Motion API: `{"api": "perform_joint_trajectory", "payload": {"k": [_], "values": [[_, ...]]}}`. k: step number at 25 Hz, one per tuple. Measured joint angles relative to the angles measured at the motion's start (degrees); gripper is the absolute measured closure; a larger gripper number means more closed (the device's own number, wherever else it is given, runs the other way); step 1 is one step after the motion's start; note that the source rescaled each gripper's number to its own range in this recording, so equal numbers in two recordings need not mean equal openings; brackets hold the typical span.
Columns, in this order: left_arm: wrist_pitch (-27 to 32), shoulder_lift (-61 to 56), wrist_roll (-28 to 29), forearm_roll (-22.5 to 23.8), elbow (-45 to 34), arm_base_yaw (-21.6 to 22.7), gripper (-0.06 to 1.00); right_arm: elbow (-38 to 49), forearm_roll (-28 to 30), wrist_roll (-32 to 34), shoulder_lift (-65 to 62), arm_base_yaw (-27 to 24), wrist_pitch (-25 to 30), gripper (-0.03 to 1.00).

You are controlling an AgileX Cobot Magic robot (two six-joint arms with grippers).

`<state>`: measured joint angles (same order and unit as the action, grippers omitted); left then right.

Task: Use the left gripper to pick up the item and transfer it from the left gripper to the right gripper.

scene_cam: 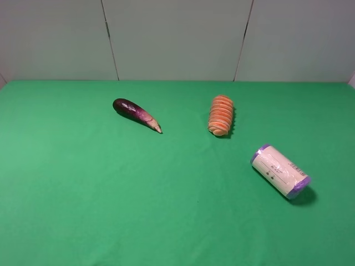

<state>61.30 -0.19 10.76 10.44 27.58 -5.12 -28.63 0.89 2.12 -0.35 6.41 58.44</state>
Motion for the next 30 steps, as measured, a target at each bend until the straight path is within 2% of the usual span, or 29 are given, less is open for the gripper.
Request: {"api": "perform_joint_trajectory", "payload": {"k": [6, 11, 30], "values": [[0.0, 0.0, 0.0, 0.0, 0.0, 0.0, 0.25, 0.0, 0.0, 0.0, 0.0, -6.9, 0.0, -0.03], [0.0, 0.0, 0.0, 0.0, 0.0, 0.0, 0.25, 0.0, 0.0, 0.0, 0.0, -10.2, 0.0, -0.03], [0.0, 0.0, 0.0, 0.0, 0.0, 0.0, 0.25, 0.0, -0.1, 0.0, 0.0, -10.3, 0.0, -0.03]]}}
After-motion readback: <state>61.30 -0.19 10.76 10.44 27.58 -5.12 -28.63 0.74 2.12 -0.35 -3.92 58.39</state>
